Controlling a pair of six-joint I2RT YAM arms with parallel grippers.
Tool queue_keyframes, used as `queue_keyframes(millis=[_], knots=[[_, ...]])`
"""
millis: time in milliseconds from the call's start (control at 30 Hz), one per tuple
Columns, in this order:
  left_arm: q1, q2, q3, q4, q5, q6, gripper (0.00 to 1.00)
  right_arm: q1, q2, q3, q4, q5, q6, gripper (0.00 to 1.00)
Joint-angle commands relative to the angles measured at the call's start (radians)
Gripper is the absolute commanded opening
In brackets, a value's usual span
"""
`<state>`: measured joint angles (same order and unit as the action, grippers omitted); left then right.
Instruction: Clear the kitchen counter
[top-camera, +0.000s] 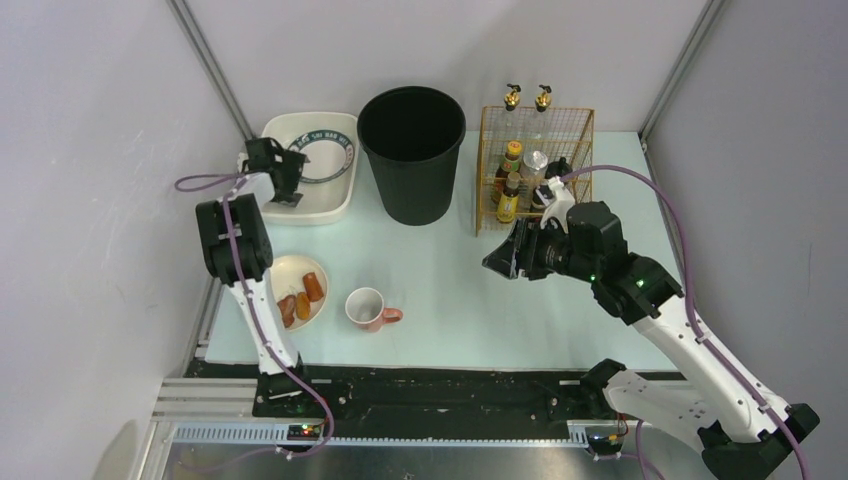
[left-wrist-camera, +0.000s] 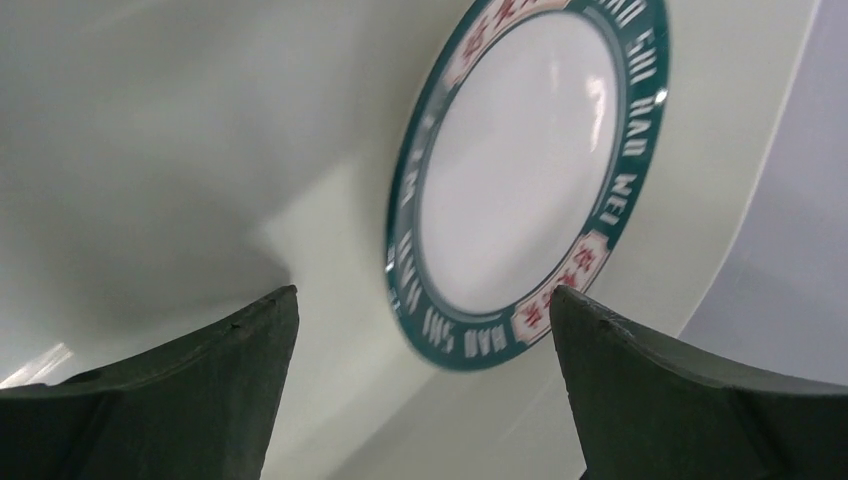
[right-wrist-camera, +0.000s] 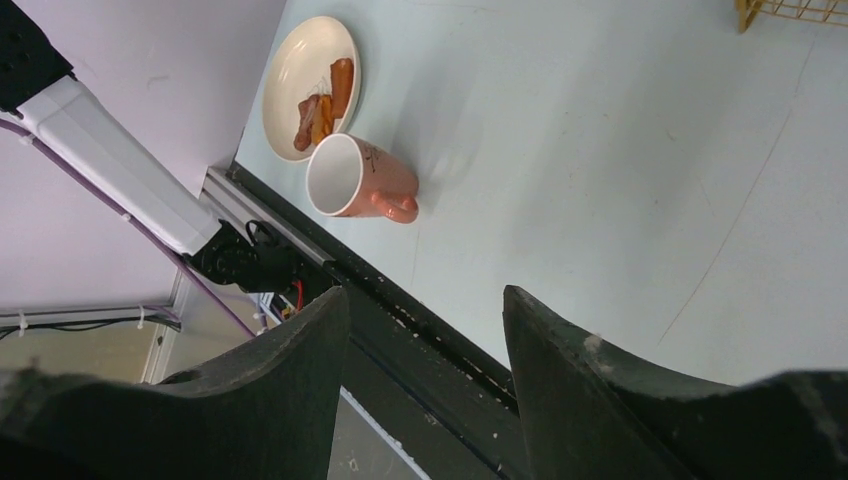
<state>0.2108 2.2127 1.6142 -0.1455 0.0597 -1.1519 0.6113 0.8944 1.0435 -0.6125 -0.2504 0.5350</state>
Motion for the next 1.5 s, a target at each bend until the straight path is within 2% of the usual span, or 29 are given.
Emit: queue_keyframes(millis=[0, 300, 500, 667, 833, 933, 1167, 1300, 1467], knots=[[0.032, -0.122, -0.038, -0.147, 0.079, 0.124, 1.00, -0.005, -0.014, 0.001, 0.002, -0.042, 0.016, 0.62], [0.044, -0.357, -0.106, -0.284, 0.087, 0.291, 1.00, 0.000, -0.025, 0.001, -0.024, -0.033, -0.007, 0.62], [0.045, -0.542, -0.176, -0.318, 0.068, 0.380, 1.00, 0.023, -0.028, 0.000, -0.056, -0.010, -0.050, 0.62], [0.047, -0.740, -0.325, -0.352, 0.008, 0.429, 1.00, 0.029, -0.020, 0.000, -0.063, -0.023, -0.076, 0.63], [0.051, -0.938, -0.495, -0.391, -0.131, 0.458, 1.00, 0.036, -0.012, 0.000, -0.055, -0.051, -0.082, 0.63], [0.062, -1.088, -0.608, -0.419, -0.170, 0.463, 1.00, 0.041, -0.012, 0.000, -0.053, -0.055, -0.086, 0.63], [0.119, -1.351, -0.781, -0.529, -0.136, 0.453, 1.00, 0.066, -0.013, 0.000, -0.042, -0.063, -0.081, 0.63], [0.124, -1.436, -0.840, -0.613, -0.166, 0.376, 1.00, 0.076, -0.010, 0.000, -0.043, -0.071, -0.082, 0.63], [0.124, -1.461, -0.878, -0.722, -0.272, 0.240, 1.00, 0.089, -0.005, 0.000, -0.057, -0.073, -0.084, 0.63]])
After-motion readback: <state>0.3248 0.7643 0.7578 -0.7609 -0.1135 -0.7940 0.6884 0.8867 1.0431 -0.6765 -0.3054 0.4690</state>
